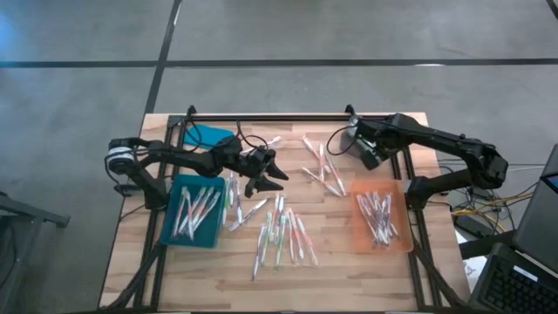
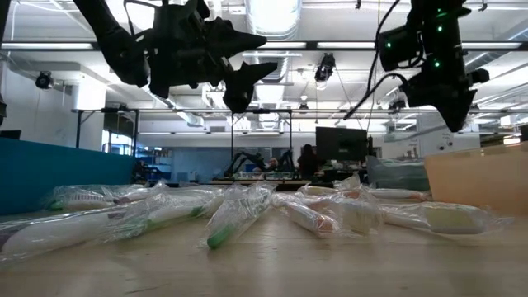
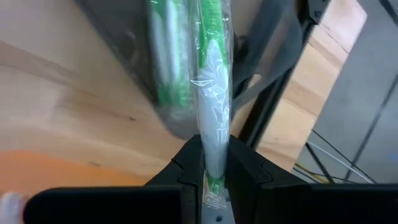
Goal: Pick & Place Toothbrushes
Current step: Put the green toothbrush into the black bin
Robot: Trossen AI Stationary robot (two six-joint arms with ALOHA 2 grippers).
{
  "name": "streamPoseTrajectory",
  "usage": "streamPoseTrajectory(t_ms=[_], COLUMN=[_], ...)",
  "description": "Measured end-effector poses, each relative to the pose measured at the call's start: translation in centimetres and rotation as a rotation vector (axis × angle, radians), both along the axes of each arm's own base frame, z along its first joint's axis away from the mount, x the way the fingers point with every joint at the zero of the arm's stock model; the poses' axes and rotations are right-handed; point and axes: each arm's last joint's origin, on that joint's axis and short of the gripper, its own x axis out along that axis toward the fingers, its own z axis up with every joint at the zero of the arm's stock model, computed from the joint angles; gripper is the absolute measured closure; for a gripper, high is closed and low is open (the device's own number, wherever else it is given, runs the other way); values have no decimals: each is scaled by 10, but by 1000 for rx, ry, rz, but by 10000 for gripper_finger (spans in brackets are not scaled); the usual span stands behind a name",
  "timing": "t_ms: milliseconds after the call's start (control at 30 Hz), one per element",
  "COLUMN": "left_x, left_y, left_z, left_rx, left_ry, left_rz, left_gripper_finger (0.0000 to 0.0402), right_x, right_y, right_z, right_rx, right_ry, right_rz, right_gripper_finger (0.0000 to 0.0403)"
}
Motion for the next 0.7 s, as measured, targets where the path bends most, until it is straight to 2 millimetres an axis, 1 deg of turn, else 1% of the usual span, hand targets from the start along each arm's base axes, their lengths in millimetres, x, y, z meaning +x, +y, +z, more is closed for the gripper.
streamPoseTrajectory(t_ms=[133, 400, 700], left_x=[0, 0, 0], left_y=[0, 0, 0], left_z=[0, 0, 0], left_rx=[0, 0, 1], left_ry=[1, 0, 0], left_rz=[0, 0, 0], left_gripper_finger=[179, 179, 179], right_x=[-2, 1, -5], right_y=[-3, -10, -11], right_z=[-10, -29, -48], right_rx=[-1, -40, -26], right_ry=[10, -49, -23], right_rz=[15, 59, 70], right_gripper_finger=[365, 365, 365])
